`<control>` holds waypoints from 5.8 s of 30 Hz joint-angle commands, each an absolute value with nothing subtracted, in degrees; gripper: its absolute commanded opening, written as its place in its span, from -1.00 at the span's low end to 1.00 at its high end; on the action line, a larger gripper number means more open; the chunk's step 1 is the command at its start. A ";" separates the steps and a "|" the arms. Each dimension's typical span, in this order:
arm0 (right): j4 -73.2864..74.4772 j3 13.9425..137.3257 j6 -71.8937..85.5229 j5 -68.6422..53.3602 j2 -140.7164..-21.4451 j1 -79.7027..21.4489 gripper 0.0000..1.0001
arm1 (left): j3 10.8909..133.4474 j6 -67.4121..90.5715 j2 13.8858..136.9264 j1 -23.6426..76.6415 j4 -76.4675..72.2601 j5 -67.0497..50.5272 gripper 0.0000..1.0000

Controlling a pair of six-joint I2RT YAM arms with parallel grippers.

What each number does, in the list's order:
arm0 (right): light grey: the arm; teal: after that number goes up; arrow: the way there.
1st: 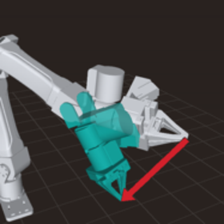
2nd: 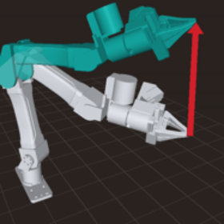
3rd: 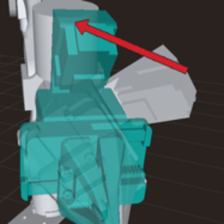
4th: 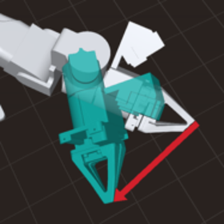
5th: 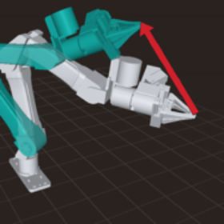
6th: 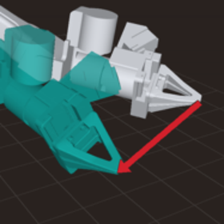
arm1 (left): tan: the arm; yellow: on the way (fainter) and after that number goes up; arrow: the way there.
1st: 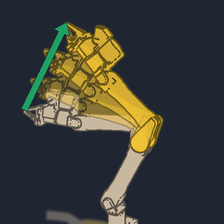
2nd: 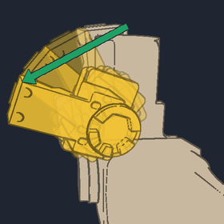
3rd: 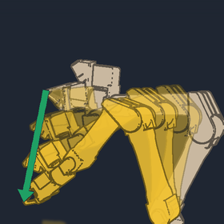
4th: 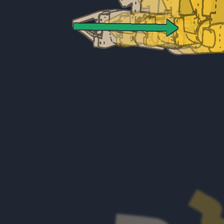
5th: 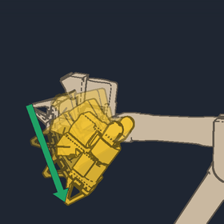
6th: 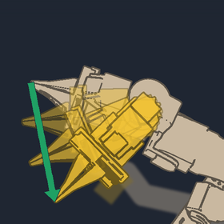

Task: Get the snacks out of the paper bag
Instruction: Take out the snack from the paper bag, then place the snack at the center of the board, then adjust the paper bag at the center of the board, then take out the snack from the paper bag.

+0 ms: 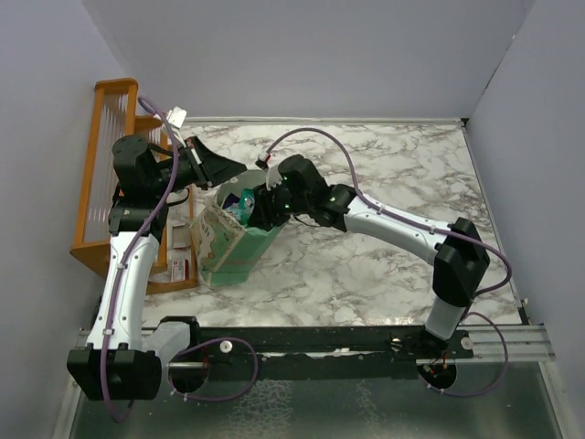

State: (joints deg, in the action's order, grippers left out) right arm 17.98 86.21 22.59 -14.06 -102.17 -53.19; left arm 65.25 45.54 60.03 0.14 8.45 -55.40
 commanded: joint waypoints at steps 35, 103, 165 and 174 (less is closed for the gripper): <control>2.30 52.46 19.04 50.57 -57.72 -54.21 -0.97 | 62.51 39.67 58.41 14.68 16.14 -48.56 -1.00; -15.45 43.83 33.00 -46.85 -81.53 -1.78 0.43 | 65.40 34.46 56.79 14.76 28.15 -40.26 -1.00; 16.38 43.21 10.77 -15.36 -58.40 -36.17 0.17 | 71.19 36.42 54.78 14.66 32.97 -34.46 -1.00; 0.13 42.73 22.77 -34.95 -59.94 -39.93 0.27 | 70.92 36.54 54.67 14.68 32.13 -33.84 -1.00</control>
